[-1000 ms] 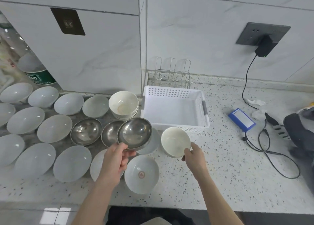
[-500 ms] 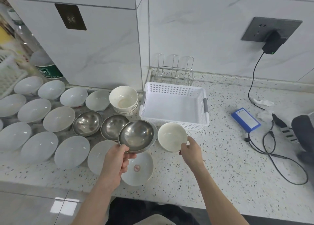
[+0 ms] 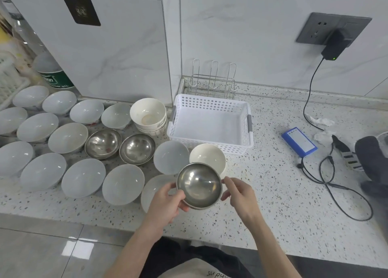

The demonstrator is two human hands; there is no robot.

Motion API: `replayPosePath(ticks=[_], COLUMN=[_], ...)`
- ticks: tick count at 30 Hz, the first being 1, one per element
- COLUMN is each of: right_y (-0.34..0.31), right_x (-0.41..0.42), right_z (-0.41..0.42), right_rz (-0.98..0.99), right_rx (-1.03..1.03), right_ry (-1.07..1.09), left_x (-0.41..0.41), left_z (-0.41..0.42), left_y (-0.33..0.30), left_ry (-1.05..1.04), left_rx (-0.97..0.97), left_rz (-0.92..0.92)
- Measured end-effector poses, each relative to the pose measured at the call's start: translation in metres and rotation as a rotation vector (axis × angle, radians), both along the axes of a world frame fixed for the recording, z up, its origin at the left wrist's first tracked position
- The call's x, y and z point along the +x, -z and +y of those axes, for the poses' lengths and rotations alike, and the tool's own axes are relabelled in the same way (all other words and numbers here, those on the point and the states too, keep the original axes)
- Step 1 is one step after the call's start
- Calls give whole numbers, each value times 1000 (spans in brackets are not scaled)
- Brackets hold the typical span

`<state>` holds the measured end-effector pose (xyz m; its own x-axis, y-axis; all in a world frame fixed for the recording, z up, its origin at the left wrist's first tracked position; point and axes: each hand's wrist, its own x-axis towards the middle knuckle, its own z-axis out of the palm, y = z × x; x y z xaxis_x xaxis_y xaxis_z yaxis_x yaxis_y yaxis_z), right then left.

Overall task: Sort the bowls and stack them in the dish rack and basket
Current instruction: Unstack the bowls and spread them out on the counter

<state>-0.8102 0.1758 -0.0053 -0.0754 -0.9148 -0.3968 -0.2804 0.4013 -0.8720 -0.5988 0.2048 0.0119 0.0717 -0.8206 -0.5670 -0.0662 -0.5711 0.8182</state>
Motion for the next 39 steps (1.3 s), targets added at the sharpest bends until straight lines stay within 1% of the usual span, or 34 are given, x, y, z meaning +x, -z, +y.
replayPosePath(ticks=[2, 5, 8, 12, 23, 27, 31, 35, 39], right_y=[4, 8, 9, 18, 32, 33, 33, 33, 33], right_x=[-12, -16, -23, -31, -20, -19, -16, -16, -16], right_z=[19, 25, 25, 33, 37, 34, 31, 30, 30], right_rz=[-9, 3, 41, 77, 93, 111, 143, 149, 139], right_rx=[7, 30, 59, 112, 152, 148, 144, 153, 159], right_ry=[-32, -22, -45, -83, -83, -85, -125, -131, -136], left_x=[-20, -24, -24, -30, -32, -33, -32, -33, -32], left_z=[10, 14, 18, 33, 36, 32, 27, 26, 23], left_y=[7, 13, 20, 31, 34, 32, 32, 36, 41], left_ry=[54, 117, 177, 263, 436, 473, 570, 568, 561], left_rx=[35, 42, 8, -61, -70, -63, -38, -52, -21], left_rz=[-33, -80, -140, -283, -554, -576, -577, -616, -615])
